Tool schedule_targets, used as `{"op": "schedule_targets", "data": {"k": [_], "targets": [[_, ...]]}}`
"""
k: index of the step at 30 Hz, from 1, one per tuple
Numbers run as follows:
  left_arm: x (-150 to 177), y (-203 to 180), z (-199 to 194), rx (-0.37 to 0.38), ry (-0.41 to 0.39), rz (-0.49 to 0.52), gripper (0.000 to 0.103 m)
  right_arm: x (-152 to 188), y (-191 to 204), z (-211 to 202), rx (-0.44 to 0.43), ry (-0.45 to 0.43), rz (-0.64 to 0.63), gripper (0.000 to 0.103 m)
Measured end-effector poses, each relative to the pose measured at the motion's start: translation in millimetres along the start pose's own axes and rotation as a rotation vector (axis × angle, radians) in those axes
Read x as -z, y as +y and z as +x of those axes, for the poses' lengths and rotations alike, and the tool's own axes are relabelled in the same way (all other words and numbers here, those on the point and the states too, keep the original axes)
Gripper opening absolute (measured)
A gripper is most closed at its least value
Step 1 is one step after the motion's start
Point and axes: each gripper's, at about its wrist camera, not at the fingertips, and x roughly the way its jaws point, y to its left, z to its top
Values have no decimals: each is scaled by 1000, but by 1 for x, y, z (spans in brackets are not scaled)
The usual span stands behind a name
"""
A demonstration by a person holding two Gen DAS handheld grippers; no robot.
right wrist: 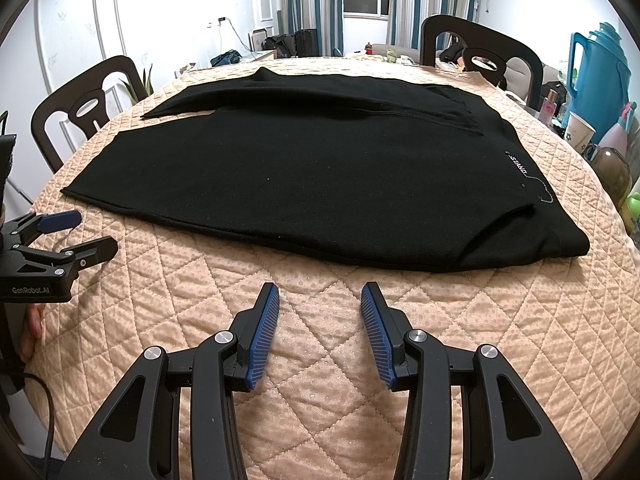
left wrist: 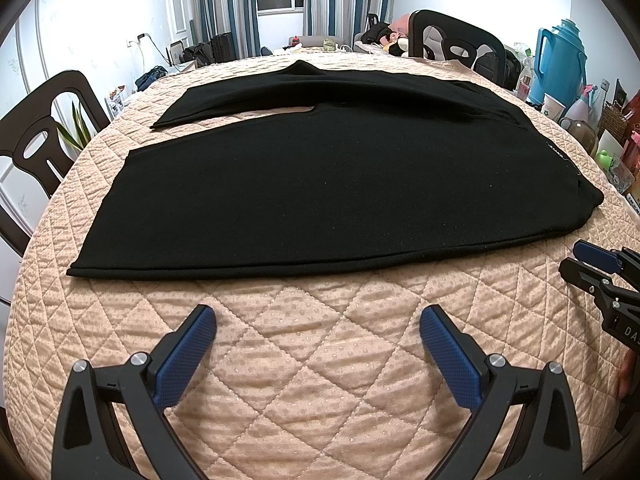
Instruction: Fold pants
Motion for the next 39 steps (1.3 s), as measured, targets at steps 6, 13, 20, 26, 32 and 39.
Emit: {"op": "schedule_targets", "data": {"k": [6, 13, 20, 26, 32, 39], "targets": [[0, 0, 0, 0, 0, 0, 103, 0, 0, 0, -1, -1, 1, 44], [0, 0, 0, 0, -1, 0, 103, 0, 1, 0, -12, -1, 8, 45], [0, 0, 0, 0, -1, 0, 103, -1, -1, 1, -19, -1, -1, 48], [0, 0, 0, 0, -1, 0, 103, -1, 2, 2, -11, -1, -7, 49], [0, 0, 0, -1, -1, 0, 103, 0, 2, 1, -15, -1, -4, 49], [0, 0, 0, 0, -2, 0, 103, -1, 1, 2, -36, 2, -3, 54]]}}
